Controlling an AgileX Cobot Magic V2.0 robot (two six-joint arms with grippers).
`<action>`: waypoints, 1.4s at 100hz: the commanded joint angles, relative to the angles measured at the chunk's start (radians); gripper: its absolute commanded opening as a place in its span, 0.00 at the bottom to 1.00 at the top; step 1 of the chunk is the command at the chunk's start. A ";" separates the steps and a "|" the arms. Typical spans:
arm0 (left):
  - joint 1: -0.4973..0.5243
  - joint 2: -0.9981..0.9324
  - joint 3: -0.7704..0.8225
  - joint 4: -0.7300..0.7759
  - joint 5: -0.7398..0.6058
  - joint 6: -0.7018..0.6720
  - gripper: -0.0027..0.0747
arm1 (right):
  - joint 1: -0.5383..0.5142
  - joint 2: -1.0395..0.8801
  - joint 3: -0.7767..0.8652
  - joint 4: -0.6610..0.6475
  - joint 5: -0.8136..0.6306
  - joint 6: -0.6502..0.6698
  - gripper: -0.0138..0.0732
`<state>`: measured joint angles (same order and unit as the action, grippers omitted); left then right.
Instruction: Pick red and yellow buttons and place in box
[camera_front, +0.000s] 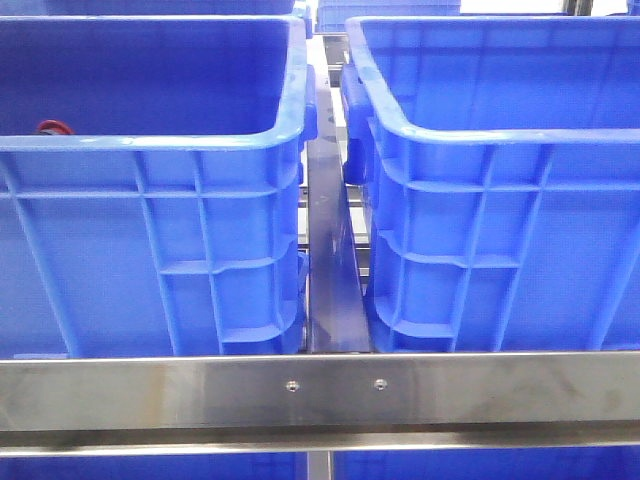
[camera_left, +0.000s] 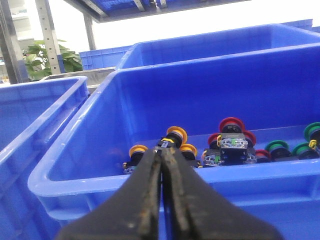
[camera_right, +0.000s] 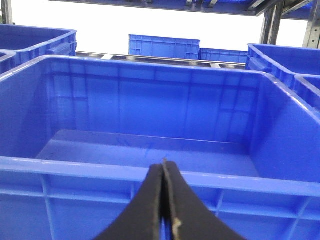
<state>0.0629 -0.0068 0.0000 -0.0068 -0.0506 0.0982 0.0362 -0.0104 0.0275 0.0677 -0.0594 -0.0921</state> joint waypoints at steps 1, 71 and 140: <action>-0.005 -0.031 0.008 -0.009 -0.083 -0.009 0.01 | -0.005 -0.022 -0.001 0.001 -0.076 -0.004 0.08; -0.005 0.155 -0.519 -0.024 0.397 -0.009 0.01 | -0.005 -0.022 -0.001 0.001 -0.076 -0.004 0.08; -0.005 0.602 -0.926 -0.024 0.890 -0.003 0.02 | -0.005 -0.022 -0.001 0.001 -0.076 -0.004 0.08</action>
<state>0.0629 0.5748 -0.8921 -0.0216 0.8984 0.0982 0.0362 -0.0104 0.0275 0.0677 -0.0594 -0.0921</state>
